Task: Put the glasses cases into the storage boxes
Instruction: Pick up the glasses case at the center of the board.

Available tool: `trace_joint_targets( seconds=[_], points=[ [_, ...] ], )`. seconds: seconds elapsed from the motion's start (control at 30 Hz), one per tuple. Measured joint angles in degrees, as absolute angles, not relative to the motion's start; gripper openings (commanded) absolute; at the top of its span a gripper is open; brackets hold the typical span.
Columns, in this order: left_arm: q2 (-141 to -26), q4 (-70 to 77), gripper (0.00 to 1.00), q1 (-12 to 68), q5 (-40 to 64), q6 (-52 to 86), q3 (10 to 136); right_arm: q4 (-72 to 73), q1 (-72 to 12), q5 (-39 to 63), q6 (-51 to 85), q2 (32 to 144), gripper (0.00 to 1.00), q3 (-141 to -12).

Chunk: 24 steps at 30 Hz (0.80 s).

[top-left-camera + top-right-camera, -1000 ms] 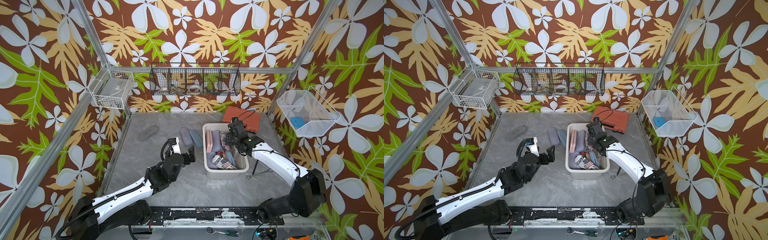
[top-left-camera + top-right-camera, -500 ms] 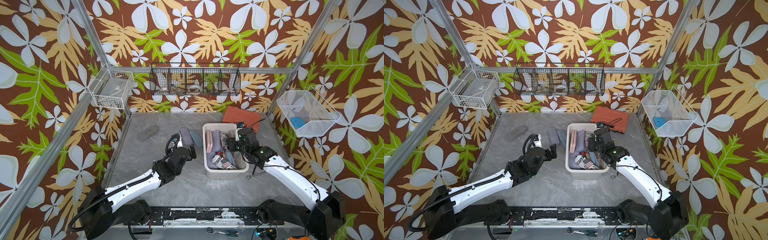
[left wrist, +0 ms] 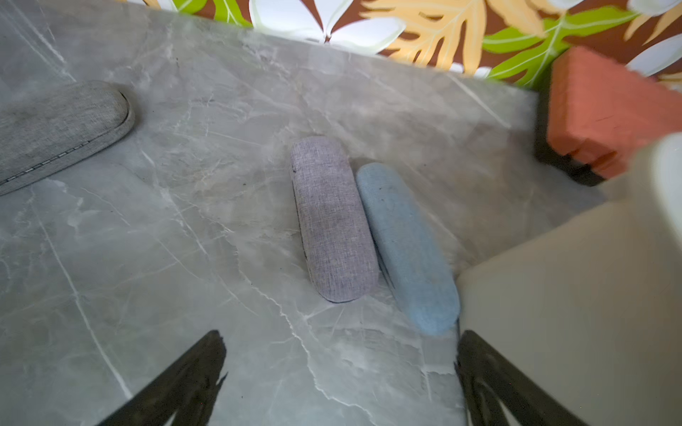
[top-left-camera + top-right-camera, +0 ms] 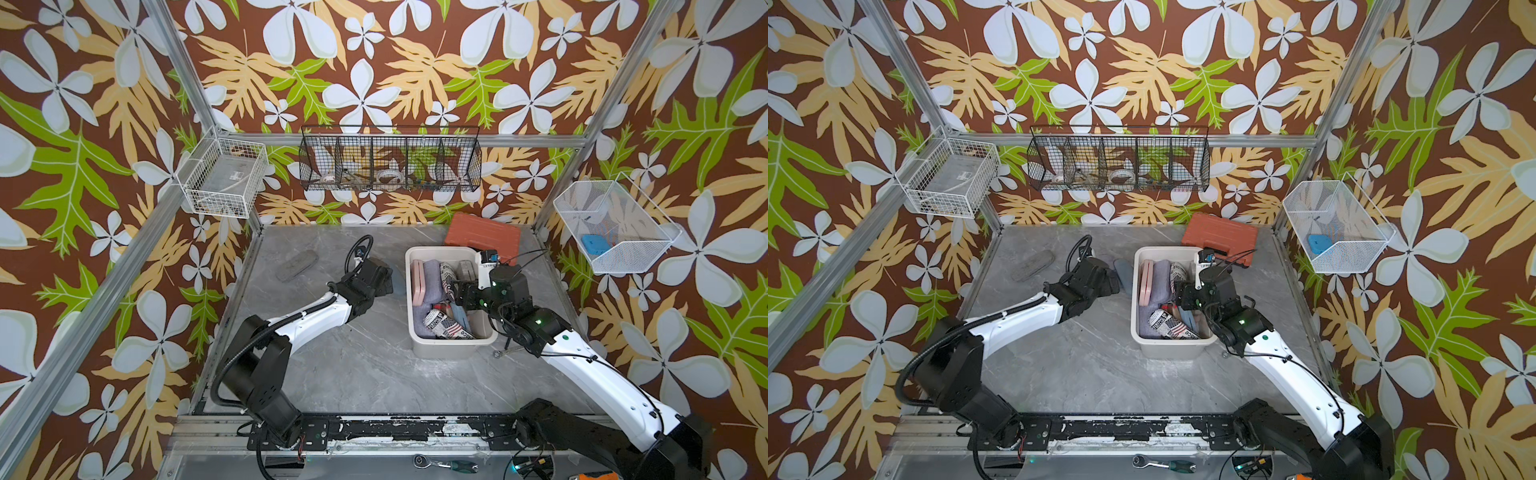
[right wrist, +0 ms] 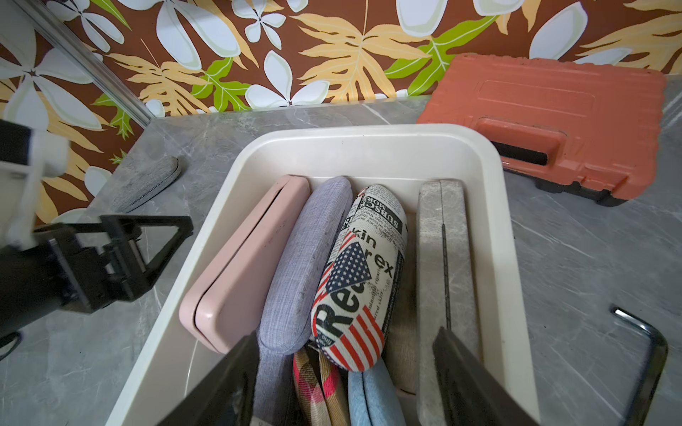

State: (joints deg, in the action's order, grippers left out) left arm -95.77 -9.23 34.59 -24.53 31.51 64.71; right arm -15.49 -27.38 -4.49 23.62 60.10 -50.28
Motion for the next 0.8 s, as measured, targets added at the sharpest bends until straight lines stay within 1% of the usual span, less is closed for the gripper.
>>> trace_joint_targets(
  seconds=[0.2, 0.4, 0.47, 0.6, 0.8],
  points=[
    [-106.5, -13.4, 0.97, 32.2, -22.5, 29.2, 74.0, -15.5, -27.4, -4.5, 23.6, 58.1, 0.8, -49.2],
    [-113.3, -15.7, 0.97, 31.9, -21.3, 26.9, 80.1, -15.7, -27.4, -4.3, 23.6, 57.2, 0.8, -48.3],
    [-114.7, -16.1, 0.95, 31.5, -21.4, 26.9, 81.4, -15.9, -27.4, -4.3, 23.6, 57.1, 0.8, -48.2],
    [-116.6, -16.5, 0.88, 30.9, -21.3, 26.9, 83.0, -15.9, -27.4, -3.8, 23.8, 56.8, 0.8, -48.1],
    [-119.2, -16.6, 0.83, 30.5, -21.2, 26.5, 84.1, -15.9, -27.4, -3.0, 23.9, 56.8, 0.8, -48.1]
  ],
)
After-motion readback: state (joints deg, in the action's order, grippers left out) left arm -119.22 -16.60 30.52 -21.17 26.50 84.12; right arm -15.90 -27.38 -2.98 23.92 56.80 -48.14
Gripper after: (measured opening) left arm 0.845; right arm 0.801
